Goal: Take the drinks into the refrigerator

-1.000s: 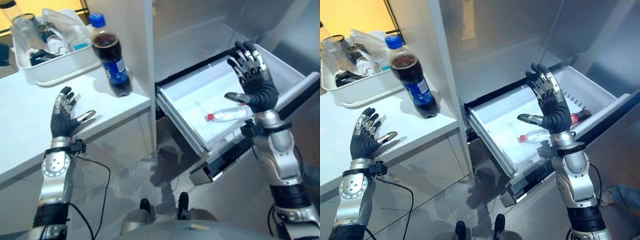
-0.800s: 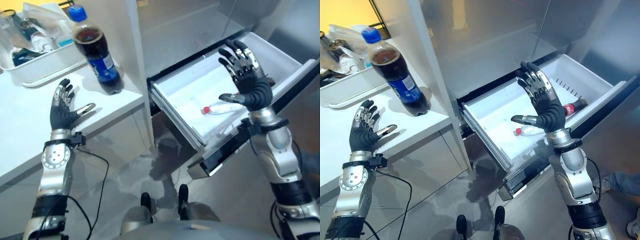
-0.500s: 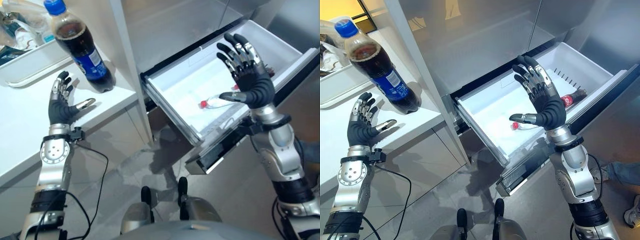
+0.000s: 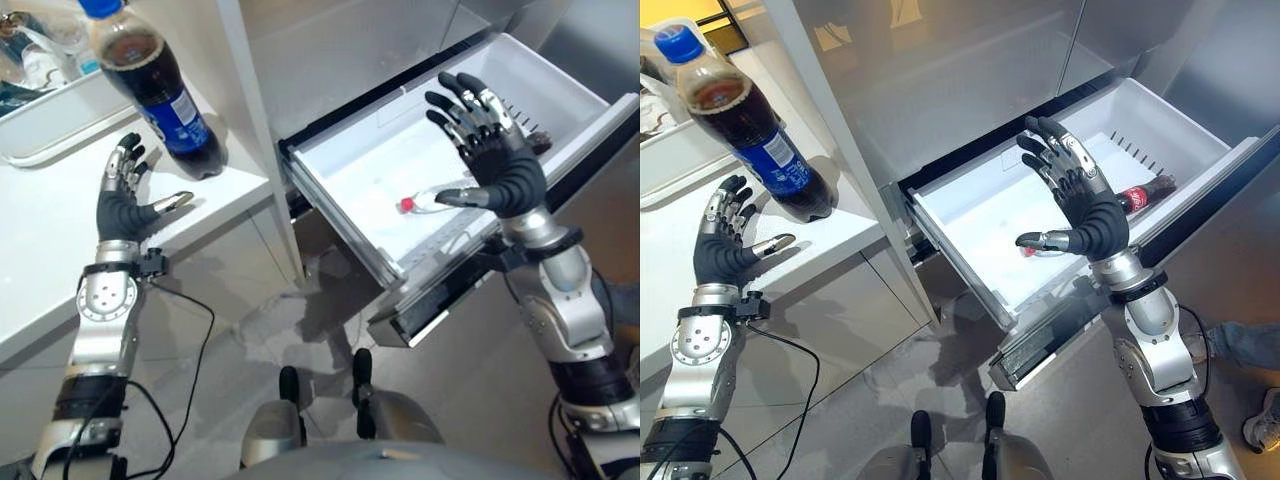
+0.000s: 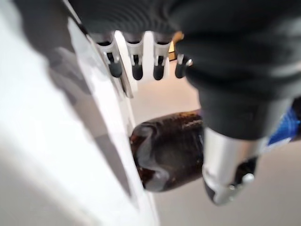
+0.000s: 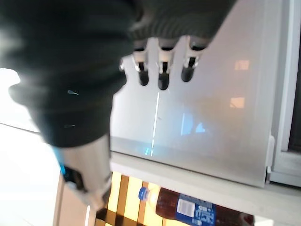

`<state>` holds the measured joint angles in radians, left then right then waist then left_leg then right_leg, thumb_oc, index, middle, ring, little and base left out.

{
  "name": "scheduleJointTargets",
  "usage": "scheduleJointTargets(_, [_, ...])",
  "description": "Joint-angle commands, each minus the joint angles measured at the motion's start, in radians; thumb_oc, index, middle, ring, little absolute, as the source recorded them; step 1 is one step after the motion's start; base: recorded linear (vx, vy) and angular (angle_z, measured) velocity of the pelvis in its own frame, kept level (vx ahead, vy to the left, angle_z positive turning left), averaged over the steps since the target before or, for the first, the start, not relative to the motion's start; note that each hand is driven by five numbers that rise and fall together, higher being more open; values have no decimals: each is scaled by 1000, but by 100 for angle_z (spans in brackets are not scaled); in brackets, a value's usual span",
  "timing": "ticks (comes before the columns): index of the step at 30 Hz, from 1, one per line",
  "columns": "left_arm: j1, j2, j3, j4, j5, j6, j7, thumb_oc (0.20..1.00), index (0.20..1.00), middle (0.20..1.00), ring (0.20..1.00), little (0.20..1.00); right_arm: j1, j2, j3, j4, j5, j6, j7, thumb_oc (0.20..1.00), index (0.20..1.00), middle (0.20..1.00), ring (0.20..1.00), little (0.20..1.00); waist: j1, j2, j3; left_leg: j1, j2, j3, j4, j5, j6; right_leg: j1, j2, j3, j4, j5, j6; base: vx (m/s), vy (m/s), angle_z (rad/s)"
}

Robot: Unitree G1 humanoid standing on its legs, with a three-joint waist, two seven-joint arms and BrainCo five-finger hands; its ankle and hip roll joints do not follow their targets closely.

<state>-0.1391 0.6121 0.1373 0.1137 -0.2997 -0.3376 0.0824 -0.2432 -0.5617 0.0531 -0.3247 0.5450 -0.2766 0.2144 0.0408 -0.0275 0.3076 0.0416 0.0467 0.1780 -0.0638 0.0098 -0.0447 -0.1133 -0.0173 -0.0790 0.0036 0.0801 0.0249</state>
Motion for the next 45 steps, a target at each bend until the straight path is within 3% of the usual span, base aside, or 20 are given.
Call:
scheduleJointTargets(1, [-178, 107, -18, 44, -33, -17, 2, 1000, 1000, 1000, 1000, 1000, -69, -9, 14, -115, 46, -24, 12, 1000, 1000, 1000, 1000, 1000, -37, -14, -32, 37, 2, -27, 35, -70, 9, -2, -35, 1, 173, -103, 70, 31, 8, 0])
scheduleJointTargets(19, [-425, 120, -148, 111, -100, -3, 41, 1000, 1000, 1000, 1000, 1000, -94, -8, 63, -88, 38, -9, 8, 1000, 1000, 1000, 1000, 1000, -57, -17, -38, 59, 4, -23, 29, -77, 10, 9, -28, 1, 175, -111, 73, 4, 2, -3])
scheduleJointTargets(29, [-302, 82, -76, 61, -51, 4, 36, 1000, 1000, 1000, 1000, 1000, -53, 20, 35, -106, 39, -6, 29, 1000, 1000, 1000, 1000, 1000, -47, -20, -40, 75, 6, -21, 23, -83, 8, 24, -24, 2, 159, -111, 71, 2, -1, -1])
scheduleJointTargets(45, [-294, 72, -108, 74, -45, 34, -13, 1000, 1000, 1000, 1000, 1000, -39, 42, 29, -112, 41, 5, 43, 1000, 1000, 1000, 1000, 1000, -47, -19, -43, 88, 4, -21, 11, -85, 11, 36, -22, 4, 154, -113, 71, 0, 0, 0])
